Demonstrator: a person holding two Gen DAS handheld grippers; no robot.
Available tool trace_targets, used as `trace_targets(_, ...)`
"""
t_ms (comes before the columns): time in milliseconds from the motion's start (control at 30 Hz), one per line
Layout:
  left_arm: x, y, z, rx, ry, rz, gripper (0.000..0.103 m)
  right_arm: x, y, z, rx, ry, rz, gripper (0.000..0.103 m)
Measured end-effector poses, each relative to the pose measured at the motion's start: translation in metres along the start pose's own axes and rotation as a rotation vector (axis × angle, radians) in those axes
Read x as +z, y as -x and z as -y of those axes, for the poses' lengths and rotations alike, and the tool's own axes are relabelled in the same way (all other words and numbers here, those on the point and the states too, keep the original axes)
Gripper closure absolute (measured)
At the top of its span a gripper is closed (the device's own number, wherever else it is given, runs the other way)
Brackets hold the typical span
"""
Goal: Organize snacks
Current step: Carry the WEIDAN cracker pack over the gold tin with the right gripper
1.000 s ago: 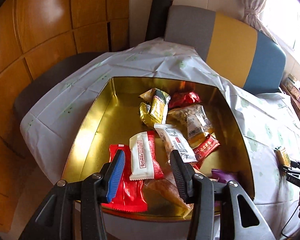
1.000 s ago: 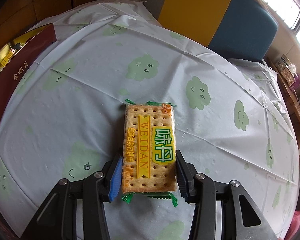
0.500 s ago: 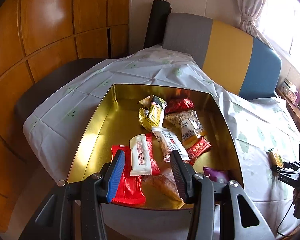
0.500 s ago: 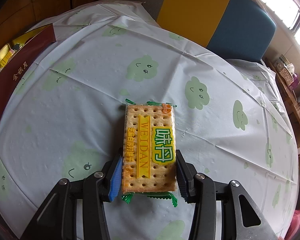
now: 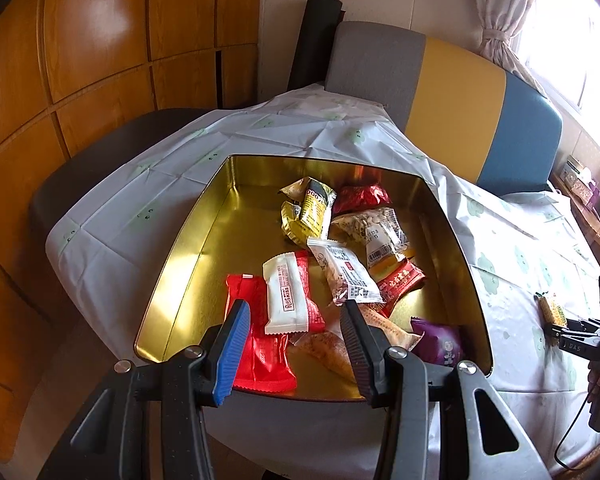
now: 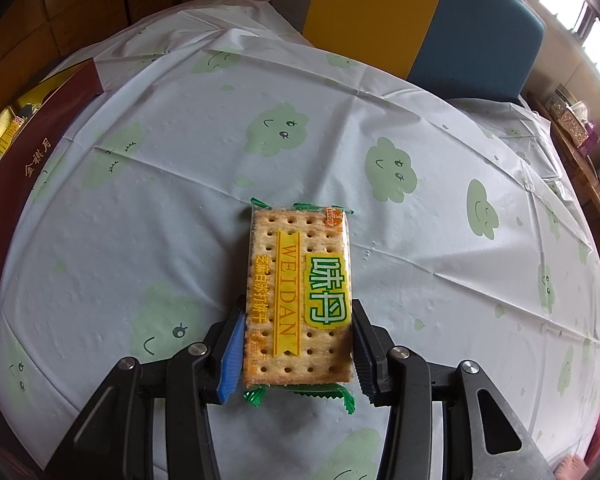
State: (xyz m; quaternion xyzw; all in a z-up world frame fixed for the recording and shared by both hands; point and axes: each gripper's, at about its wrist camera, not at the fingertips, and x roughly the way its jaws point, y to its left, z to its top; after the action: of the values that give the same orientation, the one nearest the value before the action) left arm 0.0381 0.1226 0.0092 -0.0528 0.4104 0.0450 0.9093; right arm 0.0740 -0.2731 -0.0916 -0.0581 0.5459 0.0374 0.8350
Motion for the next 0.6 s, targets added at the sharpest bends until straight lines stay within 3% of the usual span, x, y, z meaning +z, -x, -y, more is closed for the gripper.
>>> trace_targets(333, -0.004, -0.005, -0.009, 0.008, 0.021, -0.010, 0.055, 0.020, -0.004, 0.001, -0.006, -0.052, -0.060, 0.056)
trace_targets(467, -0.006, -0.006, -0.019, 0.028, 0.038, -0.006, 0.055, 0.031, 0.012, -0.017, 0.051, -0.058, -0.004, 0.056)
trace_targets(600, -0.006, -0.007, -0.030, 0.044, 0.069, -0.007, 0.055, 0.053, 0.041, -0.062, 0.155, 0.009, 0.086, 0.056)
